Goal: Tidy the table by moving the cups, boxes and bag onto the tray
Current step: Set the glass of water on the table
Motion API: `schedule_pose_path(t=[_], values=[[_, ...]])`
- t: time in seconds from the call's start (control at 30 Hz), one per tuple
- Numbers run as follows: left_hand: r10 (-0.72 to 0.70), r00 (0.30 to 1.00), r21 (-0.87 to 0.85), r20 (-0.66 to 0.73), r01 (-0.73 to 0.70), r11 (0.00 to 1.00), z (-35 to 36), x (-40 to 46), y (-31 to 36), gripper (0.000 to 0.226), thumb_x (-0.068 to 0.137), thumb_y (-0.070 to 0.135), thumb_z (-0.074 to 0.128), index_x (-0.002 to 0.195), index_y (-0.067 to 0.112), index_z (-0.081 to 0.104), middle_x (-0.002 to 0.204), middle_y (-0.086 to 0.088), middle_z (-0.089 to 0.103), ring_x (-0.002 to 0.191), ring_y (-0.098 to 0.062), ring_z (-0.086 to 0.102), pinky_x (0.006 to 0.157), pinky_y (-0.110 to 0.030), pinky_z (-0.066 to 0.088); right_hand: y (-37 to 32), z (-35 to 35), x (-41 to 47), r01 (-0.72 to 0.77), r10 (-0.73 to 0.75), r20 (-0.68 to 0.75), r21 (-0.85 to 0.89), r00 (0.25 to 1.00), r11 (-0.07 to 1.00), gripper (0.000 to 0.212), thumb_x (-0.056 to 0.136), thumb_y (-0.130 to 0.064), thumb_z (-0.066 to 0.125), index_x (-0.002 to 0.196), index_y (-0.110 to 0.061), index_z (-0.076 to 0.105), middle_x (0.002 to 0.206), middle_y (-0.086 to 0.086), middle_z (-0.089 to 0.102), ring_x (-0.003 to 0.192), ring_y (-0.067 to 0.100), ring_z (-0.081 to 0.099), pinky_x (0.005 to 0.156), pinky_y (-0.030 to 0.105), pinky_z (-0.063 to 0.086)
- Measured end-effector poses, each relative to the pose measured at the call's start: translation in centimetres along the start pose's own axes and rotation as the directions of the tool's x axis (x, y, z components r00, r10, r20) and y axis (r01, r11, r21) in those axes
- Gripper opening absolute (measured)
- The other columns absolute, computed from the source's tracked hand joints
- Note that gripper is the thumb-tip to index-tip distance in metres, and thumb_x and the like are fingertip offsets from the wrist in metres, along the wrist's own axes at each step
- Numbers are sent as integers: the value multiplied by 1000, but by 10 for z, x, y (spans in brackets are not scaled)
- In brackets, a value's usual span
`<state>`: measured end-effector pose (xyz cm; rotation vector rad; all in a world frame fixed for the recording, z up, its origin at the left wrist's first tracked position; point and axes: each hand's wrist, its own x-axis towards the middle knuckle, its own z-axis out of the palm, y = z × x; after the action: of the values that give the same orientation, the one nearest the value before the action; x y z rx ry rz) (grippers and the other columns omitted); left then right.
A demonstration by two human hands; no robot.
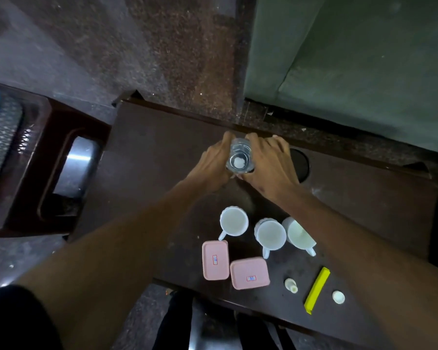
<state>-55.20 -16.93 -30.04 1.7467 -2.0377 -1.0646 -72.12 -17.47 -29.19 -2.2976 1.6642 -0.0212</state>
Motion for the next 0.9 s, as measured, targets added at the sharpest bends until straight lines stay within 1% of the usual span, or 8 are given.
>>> schedule_pose_path(t=[0.13, 0.23, 0.3, 0.4, 0.53, 0.63, 0.77, 0.9], values=[[-30, 999, -33, 31, 31, 999, -1, -2, 3, 56, 85, 23, 75, 128, 13, 40, 116, 0, 59, 106, -30, 65, 78, -37, 40, -1, -5, -1, 4, -3, 57, -5, 998, 1000, 96, 72, -56, 83, 148, -20, 36, 140, 4, 61, 137, 23, 51, 125, 43, 23], [-58, 994, -5, 87, 59, 998, -13, -6, 2, 85, 82, 20, 79, 150, 14, 29, 143, -10, 52, 131, -34, 55, 100, -47, 47, -5, -20, 3, 22, -27, 102, 52, 994, 998, 122, 66, -70, 80, 160, -16, 24, 156, 7, 47, 146, 26, 41, 125, 47, 22], [-69, 992, 18, 104, 68, 998, -30, -12, -4, 99, 80, 9, 77, 160, 14, 19, 154, -14, 43, 141, -36, 46, 111, -50, 42, -13, -33, 11, 53, -59, 98, 63, 993, 997, 126, 65, -81, 70, 161, -16, 21, 159, 8, 42, 147, 27, 39, 124, 48, 23], [-96, 993, 49, 68, 93, 994, -68, -24, -20, 107, 76, -6, 70, 163, 16, 12, 156, -15, 39, 142, -38, 43, 112, -51, 41, -40, -51, 31, 112, -115, 66, 46, 991, 993, 121, 70, -88, 56, 160, -15, 23, 162, 10, 40, 148, 28, 38, 124, 48, 24], [-155, 980, 3, -123, 157, 988, -135, -46, -55, 103, 75, -10, 66, 162, 14, 17, 154, -14, 42, 138, -37, 49, 106, -52, 47, -107, -68, 67, 187, -189, 19, 73, 982, 980, 105, 84, -79, 54, 160, -13, 24, 160, 11, 41, 148, 28, 39, 123, 48, 27], [-188, 935, -14, -300, 192, 981, -190, -72, -92, 99, 78, -3, 68, 163, 10, 17, 155, -14, 43, 140, -33, 49, 107, -49, 48, -176, -73, 94, 287, -288, -1, 80, 958, 955, 88, 93, -66, 54, 159, -13, 27, 158, 11, 44, 146, 30, 40, 121, 48, 27], [-274, 797, -120, -539, 250, 961, -257, -112, -144, 84, 81, 19, 61, 158, 19, 28, 155, -12, 47, 137, -31, 54, 105, -46, 51, -274, -74, 124, 381, -382, -16, 127, 924, 916, 80, 98, -59, 53, 159, -14, 27, 157, 11, 44, 146, 31, 40, 120, 48, 27], [-363, 683, -197, -634, 311, 930, -308, -147, -193, 86, 79, 5, 68, 155, 17, 31, 155, -8, 47, 137, -29, 53, 102, -51, 52, -359, -66, 157, 413, -414, -27, 156, 910, 897, 76, 98, -54, 57, 156, -11, 32, 150, 12, 50, 139, 32, 46, 113, 46, 34]])
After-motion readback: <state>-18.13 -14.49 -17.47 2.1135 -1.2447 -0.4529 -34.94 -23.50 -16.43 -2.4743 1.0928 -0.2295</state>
